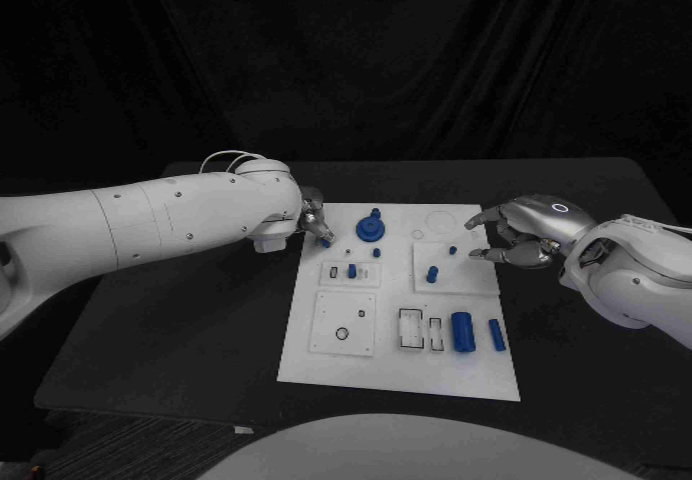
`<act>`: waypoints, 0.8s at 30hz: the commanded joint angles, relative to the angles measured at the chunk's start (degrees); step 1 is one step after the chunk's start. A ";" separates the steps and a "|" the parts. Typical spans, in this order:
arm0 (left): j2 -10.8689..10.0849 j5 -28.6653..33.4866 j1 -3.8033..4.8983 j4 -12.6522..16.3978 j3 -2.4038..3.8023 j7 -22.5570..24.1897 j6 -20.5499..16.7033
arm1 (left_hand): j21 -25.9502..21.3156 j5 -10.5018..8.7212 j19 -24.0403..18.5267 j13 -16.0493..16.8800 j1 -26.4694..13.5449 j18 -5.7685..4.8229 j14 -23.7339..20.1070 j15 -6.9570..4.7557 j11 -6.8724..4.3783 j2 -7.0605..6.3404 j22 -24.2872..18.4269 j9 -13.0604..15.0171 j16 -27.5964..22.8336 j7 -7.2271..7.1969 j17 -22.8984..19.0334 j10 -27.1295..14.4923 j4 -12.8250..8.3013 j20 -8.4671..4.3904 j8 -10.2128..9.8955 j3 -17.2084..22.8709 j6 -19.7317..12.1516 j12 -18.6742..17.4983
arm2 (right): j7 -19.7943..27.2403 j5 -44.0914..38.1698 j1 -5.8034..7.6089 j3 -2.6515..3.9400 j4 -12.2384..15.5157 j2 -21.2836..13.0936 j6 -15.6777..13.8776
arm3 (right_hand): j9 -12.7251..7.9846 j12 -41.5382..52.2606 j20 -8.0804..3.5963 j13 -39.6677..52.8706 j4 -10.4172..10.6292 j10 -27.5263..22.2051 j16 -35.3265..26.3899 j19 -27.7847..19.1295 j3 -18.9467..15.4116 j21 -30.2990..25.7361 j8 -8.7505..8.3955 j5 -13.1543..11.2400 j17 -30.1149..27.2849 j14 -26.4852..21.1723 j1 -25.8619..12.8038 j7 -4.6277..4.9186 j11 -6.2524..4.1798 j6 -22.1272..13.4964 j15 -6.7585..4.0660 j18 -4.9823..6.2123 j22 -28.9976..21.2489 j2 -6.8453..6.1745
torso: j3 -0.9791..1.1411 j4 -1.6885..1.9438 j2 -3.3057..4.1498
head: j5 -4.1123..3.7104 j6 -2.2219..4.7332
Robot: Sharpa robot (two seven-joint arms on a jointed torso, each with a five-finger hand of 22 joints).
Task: Assemble the parts on the task board
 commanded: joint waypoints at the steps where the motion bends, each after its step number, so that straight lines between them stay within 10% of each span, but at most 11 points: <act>1: -0.70 0.01 -0.05 1.51 0.05 0.53 -2.10 | -0.14 0.12 0.07 15.08 -0.54 -0.24 5.84 -0.38 -0.36 -0.72 8.02 0.14 0.15 -0.51 15.10 6.07 -1.54 -0.47 0.28 2.26 0.24 -0.03 | -0.80 -0.11 -0.16 0.04 0.08 -0.12 0.39 | -0.08 -0.29 0.12 8.26 -0.20 0.55 -0.30 -0.37 -0.01 -0.28 -0.36 0.38 6.90 3.89 -0.06 -0.08 -0.35 0.48 -0.41 0.88 6.48 0.60 | -0.03 0.01 -0.05 | -0.16 0.00; 24: -7.25 0.01 0.34 13.54 0.03 -1.12 -7.32 | -0.23 -0.65 0.20 15.08 -2.09 -0.24 5.84 -0.43 -0.38 -1.10 8.11 0.47 0.15 -0.51 15.10 6.07 -1.13 -0.53 0.30 4.58 0.41 -0.03 | -1.09 -0.08 -0.16 0.03 0.48 -0.75 -0.13 | -0.12 -0.75 0.13 7.76 -0.28 0.15 -0.43 -0.42 0.00 -0.51 -0.39 0.38 6.79 3.84 0.03 -0.07 -0.34 0.53 -0.39 0.90 6.42 0.63 | 0.08 -0.13 -0.22 | 0.13 0.00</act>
